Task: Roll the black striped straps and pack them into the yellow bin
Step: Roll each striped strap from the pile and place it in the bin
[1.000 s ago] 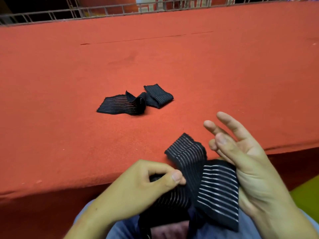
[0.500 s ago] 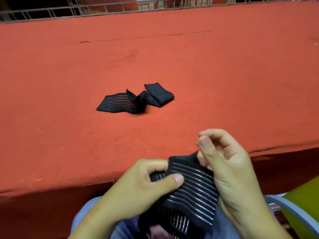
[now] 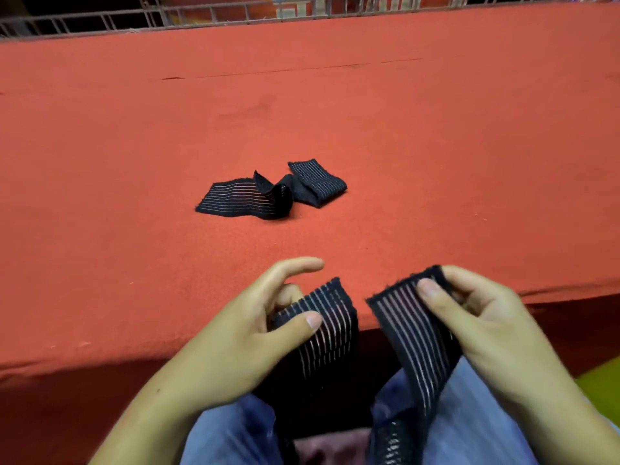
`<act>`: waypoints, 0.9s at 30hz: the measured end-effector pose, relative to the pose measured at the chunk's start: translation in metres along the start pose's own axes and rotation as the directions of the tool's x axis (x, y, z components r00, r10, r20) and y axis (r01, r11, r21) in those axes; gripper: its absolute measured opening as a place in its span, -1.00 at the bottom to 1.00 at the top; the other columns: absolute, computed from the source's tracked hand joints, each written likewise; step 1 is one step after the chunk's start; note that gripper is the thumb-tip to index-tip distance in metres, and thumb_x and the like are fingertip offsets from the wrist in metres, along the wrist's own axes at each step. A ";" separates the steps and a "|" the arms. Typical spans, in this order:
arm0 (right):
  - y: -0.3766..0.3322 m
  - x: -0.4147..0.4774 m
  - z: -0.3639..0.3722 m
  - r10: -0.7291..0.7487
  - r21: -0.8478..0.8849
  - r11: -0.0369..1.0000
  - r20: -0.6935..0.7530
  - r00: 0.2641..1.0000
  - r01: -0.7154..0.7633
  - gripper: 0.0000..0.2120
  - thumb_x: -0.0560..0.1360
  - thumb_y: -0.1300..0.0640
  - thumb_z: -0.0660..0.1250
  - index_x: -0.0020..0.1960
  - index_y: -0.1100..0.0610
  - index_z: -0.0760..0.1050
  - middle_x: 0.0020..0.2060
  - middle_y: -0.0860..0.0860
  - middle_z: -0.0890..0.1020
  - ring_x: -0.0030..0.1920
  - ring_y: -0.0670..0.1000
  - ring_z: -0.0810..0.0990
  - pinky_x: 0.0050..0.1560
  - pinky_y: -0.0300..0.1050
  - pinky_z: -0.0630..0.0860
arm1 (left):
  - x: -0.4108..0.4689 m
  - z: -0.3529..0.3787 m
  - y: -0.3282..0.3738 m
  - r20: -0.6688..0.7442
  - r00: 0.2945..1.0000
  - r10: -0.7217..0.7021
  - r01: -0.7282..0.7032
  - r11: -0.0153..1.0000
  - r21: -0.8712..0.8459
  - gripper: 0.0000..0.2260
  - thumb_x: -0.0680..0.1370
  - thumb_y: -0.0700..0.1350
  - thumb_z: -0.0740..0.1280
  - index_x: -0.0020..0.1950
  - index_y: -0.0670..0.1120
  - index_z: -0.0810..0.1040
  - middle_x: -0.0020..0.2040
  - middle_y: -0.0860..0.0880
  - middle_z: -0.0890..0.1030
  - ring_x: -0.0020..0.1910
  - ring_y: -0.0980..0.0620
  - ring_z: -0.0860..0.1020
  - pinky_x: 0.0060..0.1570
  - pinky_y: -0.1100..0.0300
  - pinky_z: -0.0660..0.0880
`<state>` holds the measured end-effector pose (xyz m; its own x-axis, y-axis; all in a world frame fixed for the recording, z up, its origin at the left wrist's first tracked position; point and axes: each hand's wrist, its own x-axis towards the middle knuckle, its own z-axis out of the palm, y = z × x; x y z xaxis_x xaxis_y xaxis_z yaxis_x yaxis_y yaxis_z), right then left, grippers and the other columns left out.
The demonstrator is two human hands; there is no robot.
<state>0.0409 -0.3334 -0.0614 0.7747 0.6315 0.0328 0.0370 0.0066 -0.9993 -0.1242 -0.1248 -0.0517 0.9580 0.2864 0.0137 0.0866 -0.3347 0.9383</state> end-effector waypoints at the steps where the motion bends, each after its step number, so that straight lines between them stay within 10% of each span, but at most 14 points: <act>1: 0.002 0.002 -0.003 -0.012 -0.022 1.000 -0.031 0.999 0.011 -0.81 0.49 0.01 0.38 -0.01 0.04 0.73 -0.20 0.04 0.75 -0.19 -0.13 0.64 -0.19 -0.31 0.54 | -0.001 -0.003 0.000 0.008 1.000 -0.005 0.005 1.000 -0.006 -0.64 0.60 -0.05 0.41 0.34 0.24 0.49 -0.20 0.08 0.52 -0.23 0.11 0.48 -0.15 0.22 0.44; 12: 0.013 0.002 0.010 -0.028 -0.150 0.989 -0.040 0.999 0.022 -0.83 0.57 -0.01 0.37 0.00 -0.06 0.76 -0.09 -0.05 0.79 0.06 0.09 0.74 0.16 0.12 0.60 | -0.006 -0.010 0.018 0.103 0.994 0.022 -0.019 0.999 -0.028 -0.87 0.62 0.02 0.39 0.06 0.02 0.70 -0.02 -0.03 0.73 -0.04 0.06 0.67 0.03 0.16 0.59; 17: 0.015 -0.003 0.029 -0.021 -0.169 0.985 0.106 0.994 0.039 -0.81 0.62 0.08 0.36 0.02 -0.03 0.76 -0.06 -0.09 0.78 0.02 -0.05 0.73 0.14 -0.02 0.60 | -0.001 -0.002 0.018 0.055 0.998 0.024 -0.027 0.999 0.047 -0.86 0.62 -0.05 0.38 0.15 0.09 0.67 0.02 0.03 0.72 -0.02 0.11 0.66 0.04 0.19 0.58; 23: 0.024 0.005 0.024 -0.139 -0.259 0.960 -0.126 0.982 0.103 -0.86 0.57 0.10 0.43 0.03 -0.04 0.77 -0.11 -0.13 0.72 -0.16 -0.09 0.61 -0.07 -0.33 0.46 | -0.010 -0.009 0.024 0.254 0.967 -0.026 0.078 0.977 -0.198 -0.91 0.59 -0.02 0.42 0.03 0.02 0.70 -0.13 -0.01 0.68 -0.16 0.09 0.59 -0.13 0.25 0.51; 27: 0.020 0.005 0.023 -0.072 -0.144 0.988 -0.101 0.992 0.057 -0.86 0.57 0.16 0.43 0.00 0.00 0.76 -0.42 -0.24 0.62 -0.39 -0.24 0.51 -0.28 -0.42 0.41 | -0.002 -0.005 0.018 0.090 0.996 -0.022 0.039 0.981 -0.188 -0.95 0.56 -0.06 0.45 0.00 0.02 0.70 -0.11 0.00 0.71 -0.13 0.12 0.62 -0.09 0.27 0.53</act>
<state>0.0307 -0.3127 -0.0815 0.8299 0.5477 0.1065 0.1719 -0.0694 -0.9827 -0.1259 -0.1268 -0.0333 0.9766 0.2115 -0.0386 0.0711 -0.1484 0.9864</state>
